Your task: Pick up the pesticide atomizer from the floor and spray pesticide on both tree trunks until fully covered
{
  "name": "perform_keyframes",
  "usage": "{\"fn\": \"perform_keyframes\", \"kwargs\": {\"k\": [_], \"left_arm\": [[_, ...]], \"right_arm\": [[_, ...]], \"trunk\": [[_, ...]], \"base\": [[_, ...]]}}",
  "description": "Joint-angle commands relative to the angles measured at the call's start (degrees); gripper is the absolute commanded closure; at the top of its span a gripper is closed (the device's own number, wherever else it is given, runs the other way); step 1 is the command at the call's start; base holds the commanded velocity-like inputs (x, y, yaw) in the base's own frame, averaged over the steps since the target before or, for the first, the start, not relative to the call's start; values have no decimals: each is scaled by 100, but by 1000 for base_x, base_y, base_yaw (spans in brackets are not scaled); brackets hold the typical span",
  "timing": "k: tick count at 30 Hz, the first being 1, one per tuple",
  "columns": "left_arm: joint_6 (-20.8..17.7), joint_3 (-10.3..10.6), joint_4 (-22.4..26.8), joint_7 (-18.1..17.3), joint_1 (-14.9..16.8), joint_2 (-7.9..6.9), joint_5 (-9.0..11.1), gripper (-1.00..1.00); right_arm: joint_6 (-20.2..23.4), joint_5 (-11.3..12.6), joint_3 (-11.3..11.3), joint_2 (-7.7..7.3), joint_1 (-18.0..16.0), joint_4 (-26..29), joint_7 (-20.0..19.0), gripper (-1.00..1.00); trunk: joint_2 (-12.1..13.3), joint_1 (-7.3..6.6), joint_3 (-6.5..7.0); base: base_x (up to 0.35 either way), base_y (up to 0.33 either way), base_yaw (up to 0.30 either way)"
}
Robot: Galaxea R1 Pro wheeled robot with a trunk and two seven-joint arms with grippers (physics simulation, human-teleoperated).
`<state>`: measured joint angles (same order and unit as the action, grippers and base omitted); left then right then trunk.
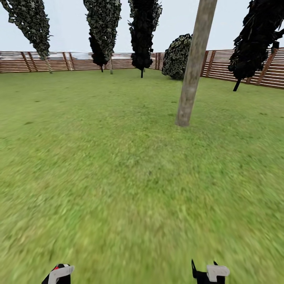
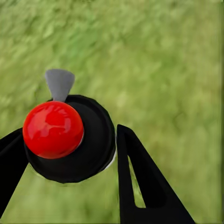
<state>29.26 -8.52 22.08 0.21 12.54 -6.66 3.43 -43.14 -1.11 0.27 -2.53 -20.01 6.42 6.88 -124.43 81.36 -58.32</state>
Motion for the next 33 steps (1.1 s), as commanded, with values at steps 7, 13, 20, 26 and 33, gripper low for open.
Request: {"fn": "perform_keyframes", "kwargs": {"k": [7,13,20,26,33], "left_arm": [[18,8,-4,-1,3,-2,35,100],[18,8,-2,-1,3,-2,35,100],[18,8,-2,4,3,-3,36,100],[18,6,-2,5,3,-8,36,100],[18,8,-2,5,3,-10,38,100]], "right_arm": [[-14,-12,6,7,-3,-1,24,-100],[-17,-12,7,7,-3,-1,24,-100],[-16,-12,8,7,-3,0,24,-100],[-15,-13,7,12,-3,-1,24,-100],[-11,-16,8,13,-3,-6,24,-100]], "trunk": [[-1,2,-4],[-1,2,-4],[-1,2,-4],[-1,2,-4],[-1,2,-4]], "base": [[310,-96,0],[311,-94,-115],[320,-30,-253],[328,-2,-192],[329,0,-12]]}}
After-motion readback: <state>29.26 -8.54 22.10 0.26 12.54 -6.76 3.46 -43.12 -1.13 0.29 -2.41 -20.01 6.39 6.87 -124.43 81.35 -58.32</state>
